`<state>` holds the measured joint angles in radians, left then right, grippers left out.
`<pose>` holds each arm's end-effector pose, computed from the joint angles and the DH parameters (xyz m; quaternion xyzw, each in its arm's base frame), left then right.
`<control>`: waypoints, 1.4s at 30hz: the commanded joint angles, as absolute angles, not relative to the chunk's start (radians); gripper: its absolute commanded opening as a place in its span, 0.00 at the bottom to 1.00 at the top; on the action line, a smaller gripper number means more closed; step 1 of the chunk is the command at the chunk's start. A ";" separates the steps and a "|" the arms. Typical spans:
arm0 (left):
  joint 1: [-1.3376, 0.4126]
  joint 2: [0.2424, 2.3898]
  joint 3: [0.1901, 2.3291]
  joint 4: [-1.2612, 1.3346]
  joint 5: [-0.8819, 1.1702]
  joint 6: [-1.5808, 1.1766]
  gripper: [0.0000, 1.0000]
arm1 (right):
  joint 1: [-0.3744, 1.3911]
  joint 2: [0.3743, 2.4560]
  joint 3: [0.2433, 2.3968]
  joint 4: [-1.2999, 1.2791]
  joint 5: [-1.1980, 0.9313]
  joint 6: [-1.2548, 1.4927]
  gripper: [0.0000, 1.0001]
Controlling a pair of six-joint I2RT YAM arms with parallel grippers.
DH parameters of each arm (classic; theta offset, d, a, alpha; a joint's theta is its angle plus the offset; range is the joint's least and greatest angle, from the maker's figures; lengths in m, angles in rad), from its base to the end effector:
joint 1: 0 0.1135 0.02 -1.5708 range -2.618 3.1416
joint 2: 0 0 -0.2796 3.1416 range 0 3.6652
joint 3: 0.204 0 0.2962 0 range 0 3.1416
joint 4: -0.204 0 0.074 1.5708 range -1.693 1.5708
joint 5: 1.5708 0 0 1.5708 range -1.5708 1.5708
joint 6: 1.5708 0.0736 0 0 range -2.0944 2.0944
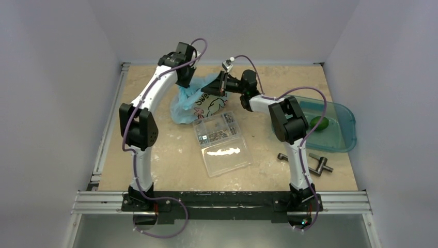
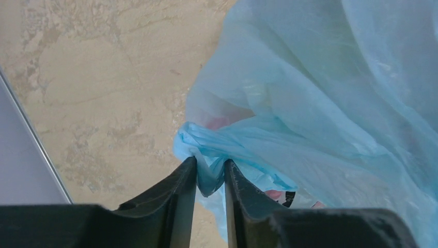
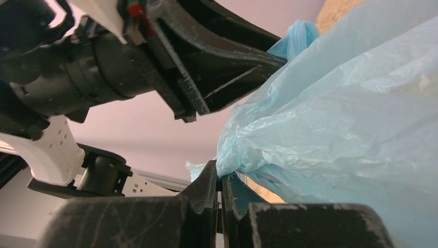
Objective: Take the fake fruits out of the plastic bag
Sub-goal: Untie the plastic bag at the center of the board.
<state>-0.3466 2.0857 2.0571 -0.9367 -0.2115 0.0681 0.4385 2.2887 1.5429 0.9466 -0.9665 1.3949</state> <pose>0.5060 -0.1663 0.2885 0.1646 0.9353 0.0586 0.3076 0.4914 0.2974 0.1944 -0.0617 0.6630 0.7231 0.1839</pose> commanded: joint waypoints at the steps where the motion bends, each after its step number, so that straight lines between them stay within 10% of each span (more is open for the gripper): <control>1: -0.288 2.057 2.085 -0.972 -0.184 0.050 0.14 | 0.438 2.230 1.542 1.028 -1.002 1.404 0.00; 3: -0.268 2.022 2.053 -0.979 -0.187 0.047 0.00 | 0.435 2.238 1.550 1.031 -0.997 1.404 0.00; 25: -0.002 1.468 1.581 -0.689 0.242 -0.095 0.00 | 0.419 2.646 2.428 0.728 -0.442 1.646 0.00; 34: 0.045 1.594 1.602 -0.671 0.651 -0.194 0.00 | 0.416 2.439 2.148 0.570 -0.444 1.414 0.59; 42: 0.045 1.578 1.576 -0.655 0.711 -0.217 0.00 | 0.422 2.106 1.842 0.319 -0.345 1.081 0.79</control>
<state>0.0437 1.6138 1.5734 -0.7021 0.6174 -0.1913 0.4118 2.2948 1.9003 0.4171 -0.4309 1.2976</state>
